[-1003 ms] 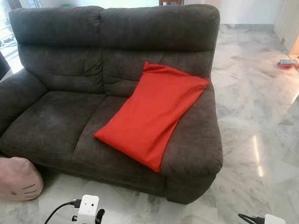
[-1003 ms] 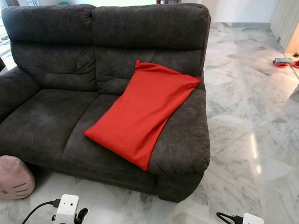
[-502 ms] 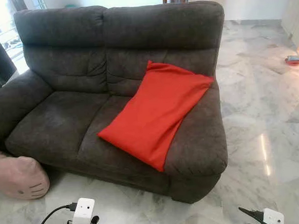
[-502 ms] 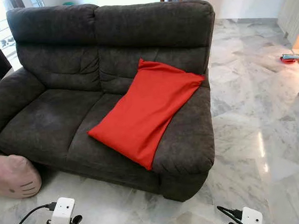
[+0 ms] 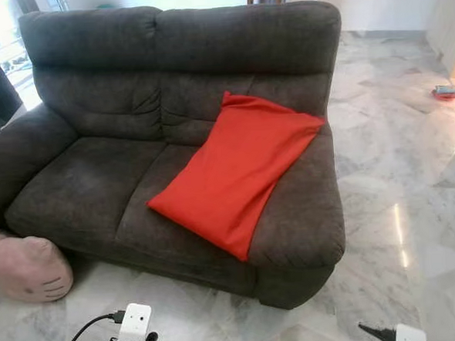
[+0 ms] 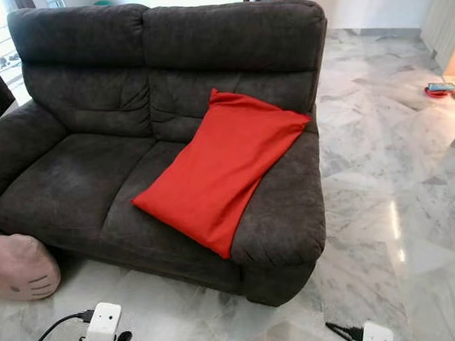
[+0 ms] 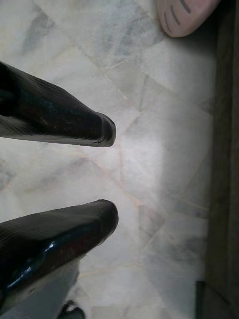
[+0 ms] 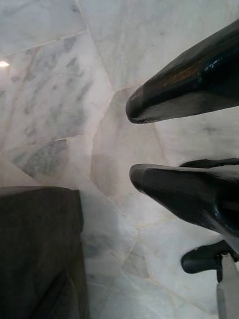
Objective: Move the pillow to the sofa from floor
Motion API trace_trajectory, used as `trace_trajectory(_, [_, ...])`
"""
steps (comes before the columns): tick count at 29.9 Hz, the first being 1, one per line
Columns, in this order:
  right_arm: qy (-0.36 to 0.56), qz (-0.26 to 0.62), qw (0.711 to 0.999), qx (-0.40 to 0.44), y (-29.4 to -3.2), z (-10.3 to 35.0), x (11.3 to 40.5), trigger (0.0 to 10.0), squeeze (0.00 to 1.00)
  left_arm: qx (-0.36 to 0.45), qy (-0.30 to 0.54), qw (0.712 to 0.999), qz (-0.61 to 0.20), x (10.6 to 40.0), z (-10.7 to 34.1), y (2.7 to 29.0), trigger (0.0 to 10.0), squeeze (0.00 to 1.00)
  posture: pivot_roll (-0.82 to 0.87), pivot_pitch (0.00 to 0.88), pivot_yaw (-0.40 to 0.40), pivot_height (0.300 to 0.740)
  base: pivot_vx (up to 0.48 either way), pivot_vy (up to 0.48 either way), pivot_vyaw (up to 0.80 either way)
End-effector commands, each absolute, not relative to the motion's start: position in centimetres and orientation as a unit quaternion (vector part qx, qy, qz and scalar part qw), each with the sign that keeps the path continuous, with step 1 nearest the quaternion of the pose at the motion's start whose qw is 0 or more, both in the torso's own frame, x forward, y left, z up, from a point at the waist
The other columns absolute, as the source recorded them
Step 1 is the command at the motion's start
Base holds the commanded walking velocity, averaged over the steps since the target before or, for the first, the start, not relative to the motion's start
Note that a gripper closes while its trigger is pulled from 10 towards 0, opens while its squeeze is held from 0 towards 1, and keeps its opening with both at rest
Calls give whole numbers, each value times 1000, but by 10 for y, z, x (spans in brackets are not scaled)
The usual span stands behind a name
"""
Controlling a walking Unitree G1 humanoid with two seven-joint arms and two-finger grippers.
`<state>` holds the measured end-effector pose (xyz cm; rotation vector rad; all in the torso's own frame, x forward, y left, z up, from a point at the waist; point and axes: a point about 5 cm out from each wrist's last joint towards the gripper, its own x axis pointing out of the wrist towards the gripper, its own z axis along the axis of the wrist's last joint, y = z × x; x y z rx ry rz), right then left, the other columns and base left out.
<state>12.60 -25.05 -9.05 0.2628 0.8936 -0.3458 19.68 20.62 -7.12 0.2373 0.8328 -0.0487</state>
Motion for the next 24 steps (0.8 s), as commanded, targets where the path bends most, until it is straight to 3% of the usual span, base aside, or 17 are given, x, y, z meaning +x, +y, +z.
trace_trajectory(1, [431,-157,880,125,-247,-92,122,10000,0,127,414,901,-25,189,-74,212,10000,0,63,0,6,740,0,0,0])
trace_trajectory(13, [439,-145,878,127,-238,-98,107,10000,0,142,425,894,-17,177,-75,231,10000,0,66,0,53,740,0,0,0])
trace_trajectory(24, [445,-137,877,123,-238,-99,101,10000,0,143,425,893,-24,177,-76,231,10000,0,56,0,36,740,0,0,0])
